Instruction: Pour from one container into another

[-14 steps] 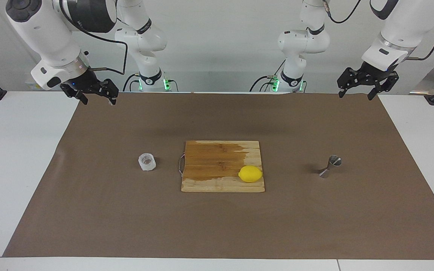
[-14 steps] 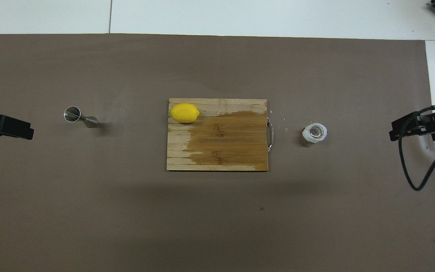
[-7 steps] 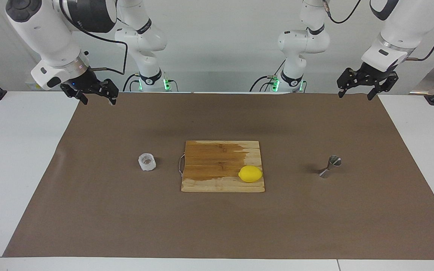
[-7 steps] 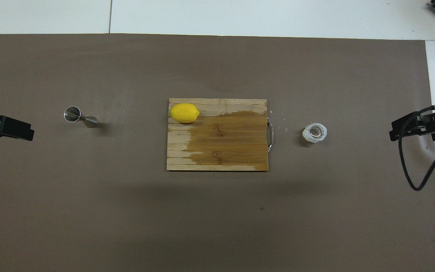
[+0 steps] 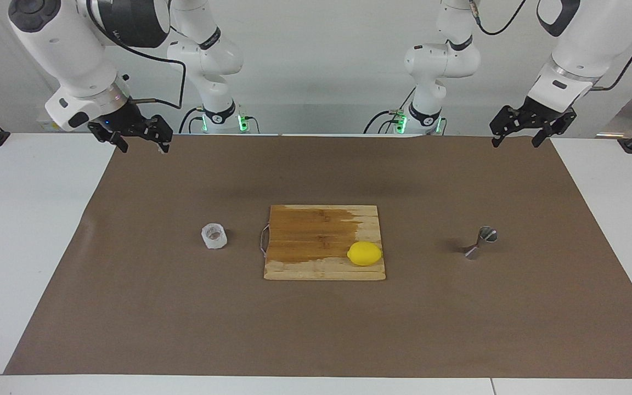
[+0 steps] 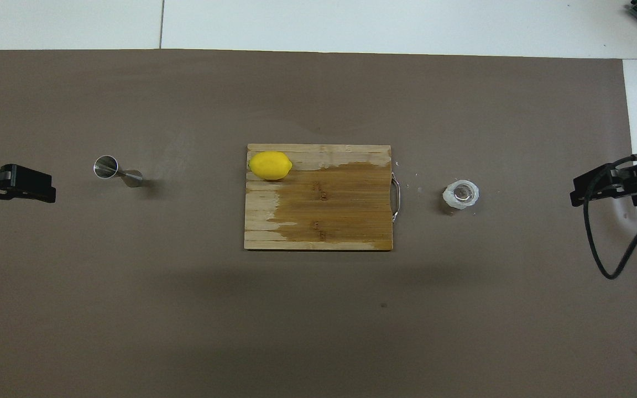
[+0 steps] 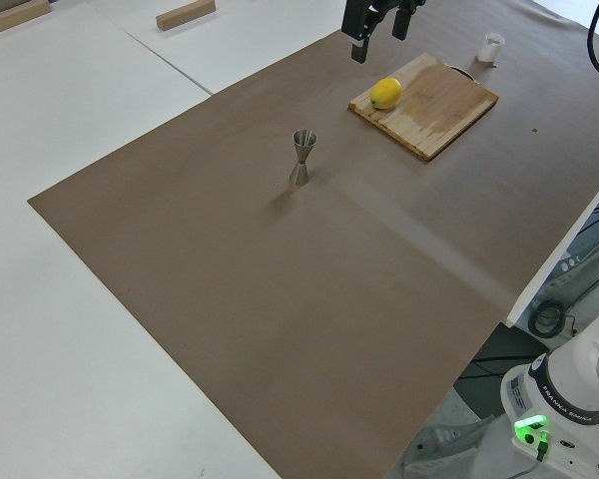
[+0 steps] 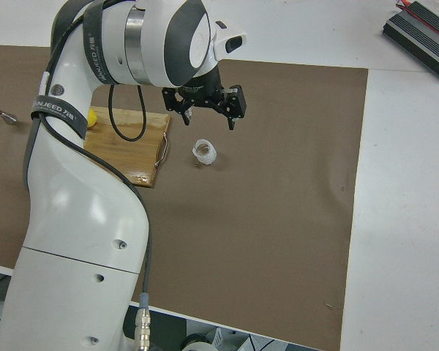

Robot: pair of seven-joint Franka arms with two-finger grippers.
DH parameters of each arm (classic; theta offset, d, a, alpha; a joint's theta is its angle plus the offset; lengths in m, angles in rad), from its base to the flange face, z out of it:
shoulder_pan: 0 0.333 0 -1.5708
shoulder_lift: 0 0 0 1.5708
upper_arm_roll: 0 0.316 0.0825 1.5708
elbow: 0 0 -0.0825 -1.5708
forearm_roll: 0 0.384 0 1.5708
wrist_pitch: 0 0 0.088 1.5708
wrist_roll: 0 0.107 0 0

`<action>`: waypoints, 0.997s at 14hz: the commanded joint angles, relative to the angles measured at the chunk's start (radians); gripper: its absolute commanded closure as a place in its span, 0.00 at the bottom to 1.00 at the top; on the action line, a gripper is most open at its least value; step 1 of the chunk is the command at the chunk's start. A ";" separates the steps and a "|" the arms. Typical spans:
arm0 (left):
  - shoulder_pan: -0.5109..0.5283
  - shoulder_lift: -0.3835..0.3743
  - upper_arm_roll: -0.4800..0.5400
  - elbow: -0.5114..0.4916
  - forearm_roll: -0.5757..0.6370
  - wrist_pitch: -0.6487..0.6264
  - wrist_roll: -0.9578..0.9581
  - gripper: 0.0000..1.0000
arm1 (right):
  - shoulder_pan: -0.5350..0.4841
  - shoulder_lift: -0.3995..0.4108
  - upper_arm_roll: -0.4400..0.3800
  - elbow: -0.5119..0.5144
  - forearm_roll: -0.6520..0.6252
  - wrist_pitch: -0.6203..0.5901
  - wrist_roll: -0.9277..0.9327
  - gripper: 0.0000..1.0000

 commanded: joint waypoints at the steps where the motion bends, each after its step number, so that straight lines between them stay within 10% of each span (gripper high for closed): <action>1: -0.005 -0.090 -0.002 -0.159 0.000 0.120 -0.199 0.00 | -0.016 -0.014 0.007 -0.011 0.026 -0.003 -0.019 0.00; 8: 0.021 -0.015 0.003 -0.190 -0.047 0.190 -0.606 0.00 | -0.016 -0.014 0.007 -0.011 0.026 -0.003 -0.019 0.00; 14: 0.189 0.213 0.004 -0.017 -0.364 0.141 -0.819 0.00 | -0.016 -0.014 0.007 -0.011 0.026 -0.003 -0.020 0.00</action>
